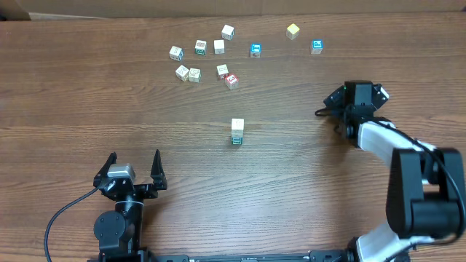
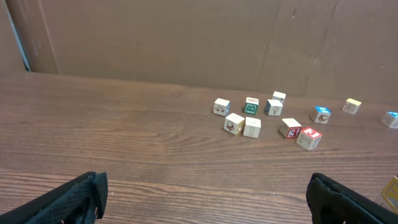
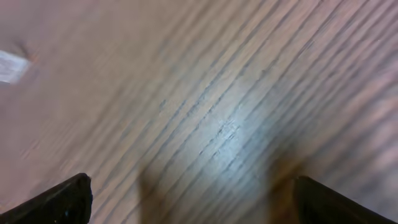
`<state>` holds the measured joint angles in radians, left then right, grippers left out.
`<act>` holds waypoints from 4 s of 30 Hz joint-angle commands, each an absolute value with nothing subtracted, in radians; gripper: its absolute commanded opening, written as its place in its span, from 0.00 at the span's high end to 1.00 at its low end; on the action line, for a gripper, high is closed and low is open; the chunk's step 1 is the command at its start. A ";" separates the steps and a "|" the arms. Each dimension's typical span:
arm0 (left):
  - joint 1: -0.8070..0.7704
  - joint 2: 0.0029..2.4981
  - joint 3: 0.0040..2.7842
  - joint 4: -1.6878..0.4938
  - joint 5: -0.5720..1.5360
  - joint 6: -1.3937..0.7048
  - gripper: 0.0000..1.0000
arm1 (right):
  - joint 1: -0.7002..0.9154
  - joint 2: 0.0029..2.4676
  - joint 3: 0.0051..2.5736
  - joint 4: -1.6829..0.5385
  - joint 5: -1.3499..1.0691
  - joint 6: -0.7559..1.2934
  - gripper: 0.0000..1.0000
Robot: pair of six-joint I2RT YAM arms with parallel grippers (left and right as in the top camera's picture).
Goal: Form a tower
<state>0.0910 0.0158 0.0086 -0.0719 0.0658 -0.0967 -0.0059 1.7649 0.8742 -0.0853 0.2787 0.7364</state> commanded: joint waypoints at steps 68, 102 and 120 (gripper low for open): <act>0.084 0.004 0.005 -0.075 0.055 -0.074 0.00 | -0.035 1.134 0.149 0.165 -0.071 0.107 0.00; 0.084 0.004 0.005 -0.075 0.055 -0.075 0.00 | 0.047 0.255 0.008 -0.088 -0.002 -0.010 0.00; 0.084 0.004 0.005 -0.075 0.055 -0.074 0.00 | 0.064 0.002 0.008 -0.084 -0.047 -0.102 0.00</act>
